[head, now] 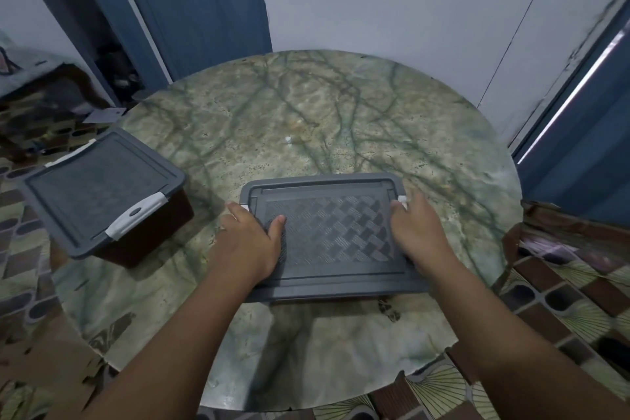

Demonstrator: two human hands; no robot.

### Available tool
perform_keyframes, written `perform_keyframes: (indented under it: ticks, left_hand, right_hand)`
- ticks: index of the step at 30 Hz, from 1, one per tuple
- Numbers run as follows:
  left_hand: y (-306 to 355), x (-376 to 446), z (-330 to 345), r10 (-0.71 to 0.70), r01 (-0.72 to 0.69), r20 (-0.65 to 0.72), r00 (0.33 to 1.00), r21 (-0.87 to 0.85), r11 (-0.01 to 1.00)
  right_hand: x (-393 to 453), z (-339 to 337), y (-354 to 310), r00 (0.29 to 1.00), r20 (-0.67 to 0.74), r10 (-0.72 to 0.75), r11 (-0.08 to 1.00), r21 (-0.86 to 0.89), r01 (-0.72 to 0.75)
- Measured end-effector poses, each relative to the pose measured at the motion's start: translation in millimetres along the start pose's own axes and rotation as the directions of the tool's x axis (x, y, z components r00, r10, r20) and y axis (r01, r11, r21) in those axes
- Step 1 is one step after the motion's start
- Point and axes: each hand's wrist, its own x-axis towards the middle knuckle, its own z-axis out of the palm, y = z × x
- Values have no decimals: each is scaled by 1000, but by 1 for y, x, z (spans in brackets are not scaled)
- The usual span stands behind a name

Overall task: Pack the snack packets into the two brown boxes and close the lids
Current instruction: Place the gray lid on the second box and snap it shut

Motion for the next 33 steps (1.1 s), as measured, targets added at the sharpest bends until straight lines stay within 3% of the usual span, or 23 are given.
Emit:
perform_keyframes:
  ticks: [2, 5, 8, 11, 15, 18, 20, 22, 23, 25, 28, 33]
  left_hand:
    - [-1, 2, 0, 4, -4, 7, 1000, 2, 1000]
    - [-3, 5, -3, 34, -35, 23, 999, 63, 997]
    - [-1, 14, -9, 173, -161, -93, 980, 124, 979]
    - [12, 43, -17, 348, -322, -184, 919, 156, 934]
    - [39, 86, -22, 509, -514, 67, 858, 103, 852]
    - [44, 101, -25, 487, -504, 163, 858, 82, 860]
    - [41, 100, -24, 474, -492, 140, 869, 141, 859]
    - [36, 96, -24, 438, -450, 105, 893, 179, 875]
    - [33, 95, -24, 410, -422, 104, 906, 182, 888]
    - [26, 88, -25, 335, -351, 123, 934, 158, 923]
    - [18, 68, -13, 237, -241, 94, 967, 42, 970]
    - [16, 36, 11, 164, -154, 21, 986, -242, 958]
  right_hand:
    - [12, 0, 7, 988, 75, 134, 979, 147, -144]
    - [27, 9, 21, 979, 117, 167, 956, 223, -190]
    - [29, 12, 23, 978, 103, 179, 948, 248, -200]
    - [29, 11, 21, 972, 101, 214, 935, 267, -233]
    - [34, 9, 19, 970, 90, 225, 937, 252, -241]
    - [32, 5, 11, 980, 49, 192, 965, 174, -198]
    - [27, 0, 1, 992, -28, 120, 990, -68, -122]
    - [19, -1, -8, 989, -145, -31, 932, -361, -24]
    - [14, 0, -11, 976, -199, -90, 916, -402, 3]
    - [3, 6, -14, 957, -277, -88, 952, -307, -2]
    - [-7, 22, -7, 959, -277, 66, 993, -71, -89]
    - [-7, 31, 7, 989, 2, 146, 975, 168, -145]
